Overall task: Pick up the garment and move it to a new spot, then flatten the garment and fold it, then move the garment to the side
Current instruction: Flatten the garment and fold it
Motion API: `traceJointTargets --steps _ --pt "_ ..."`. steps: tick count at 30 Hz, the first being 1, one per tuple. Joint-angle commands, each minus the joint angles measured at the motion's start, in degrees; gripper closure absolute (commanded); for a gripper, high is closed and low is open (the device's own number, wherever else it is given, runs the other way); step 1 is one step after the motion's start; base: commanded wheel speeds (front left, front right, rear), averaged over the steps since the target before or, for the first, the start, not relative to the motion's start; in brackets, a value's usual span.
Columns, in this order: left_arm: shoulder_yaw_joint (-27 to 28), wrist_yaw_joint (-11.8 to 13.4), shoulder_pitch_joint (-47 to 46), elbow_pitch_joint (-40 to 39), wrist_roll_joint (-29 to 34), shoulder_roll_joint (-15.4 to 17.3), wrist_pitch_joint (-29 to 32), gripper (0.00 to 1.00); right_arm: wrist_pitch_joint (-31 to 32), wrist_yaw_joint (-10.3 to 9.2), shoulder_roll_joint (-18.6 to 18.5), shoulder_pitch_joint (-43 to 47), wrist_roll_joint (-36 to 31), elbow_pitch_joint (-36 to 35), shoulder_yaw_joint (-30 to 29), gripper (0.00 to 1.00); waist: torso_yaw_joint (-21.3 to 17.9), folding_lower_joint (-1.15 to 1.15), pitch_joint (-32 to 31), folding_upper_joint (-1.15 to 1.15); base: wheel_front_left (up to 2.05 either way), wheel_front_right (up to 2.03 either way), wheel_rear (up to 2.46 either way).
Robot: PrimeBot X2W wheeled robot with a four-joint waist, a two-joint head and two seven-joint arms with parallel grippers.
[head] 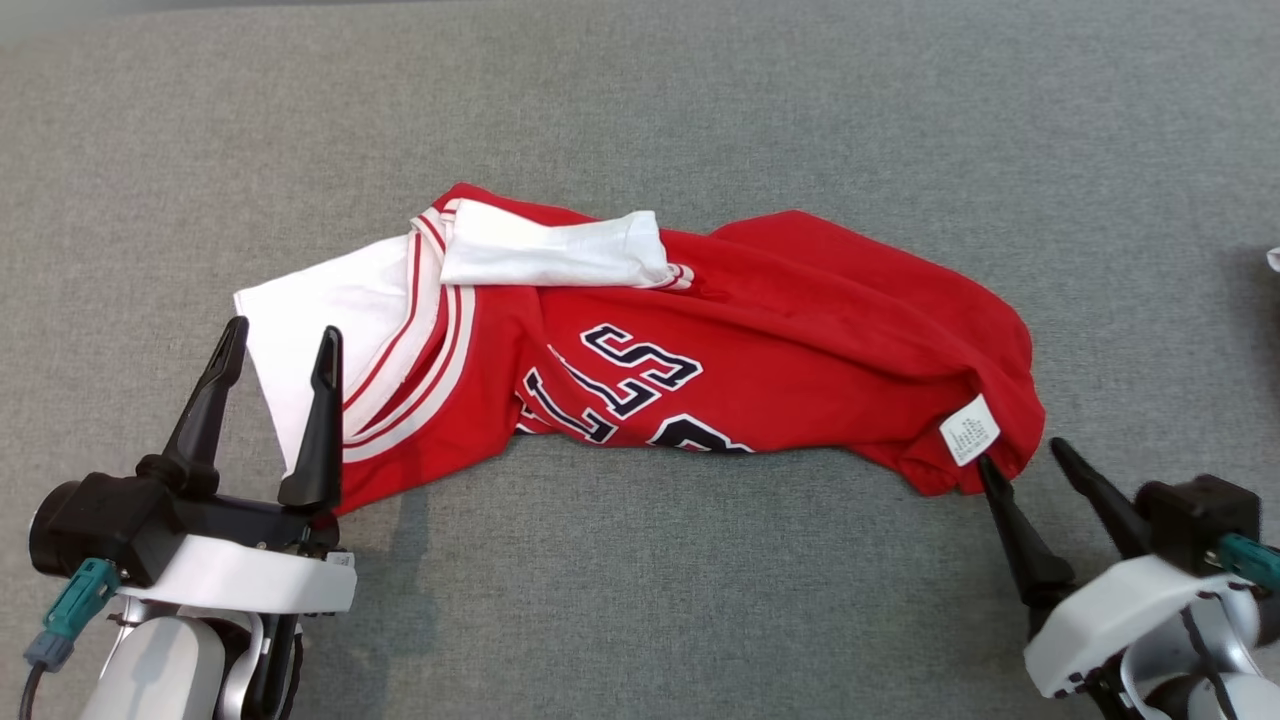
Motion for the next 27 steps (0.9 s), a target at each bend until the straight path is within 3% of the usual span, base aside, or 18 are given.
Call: traceJointTargets --steps 1,10,16,21,27 --pt "0.4 0.1 0.4 -0.1 0.4 0.5 -0.3 0.0 -0.8 -0.02 0.1 0.9 -0.5 -0.6 -0.9 0.0 -0.4 0.0 -0.6 0.0 0.0 0.0 0.0" --pt "1.6 2.0 2.4 -0.7 0.5 0.8 -0.1 0.0 -3.1 -0.02 2.7 7.0 -4.5 -10.8 -10.2 0.0 -2.0 0.0 -3.5 0.0 0.0 0.0 0.0" --pt "2.3 3.5 4.1 -1.4 0.3 1.2 0.5 0.0 -6.1 -0.02 5.0 5.0 -7.5 -17.7 -15.5 0.0 -2.5 0.0 -5.8 0.0 0.0 0.0 0.0" --pt "2.3 4.3 5.8 -2.2 0.4 1.5 1.4 0.0 -7.9 -0.02 6.1 3.4 -8.7 -18.2 -14.0 0.0 -2.5 0.0 -8.2 0.0 0.0 0.0 0.0" --pt "0.9 4.9 7.6 -3.0 0.6 1.2 3.1 0.0 -8.4 -0.02 6.3 4.8 -7.9 -14.0 -10.3 0.0 -2.2 0.0 -10.4 0.0 0.0 0.0 0.0"
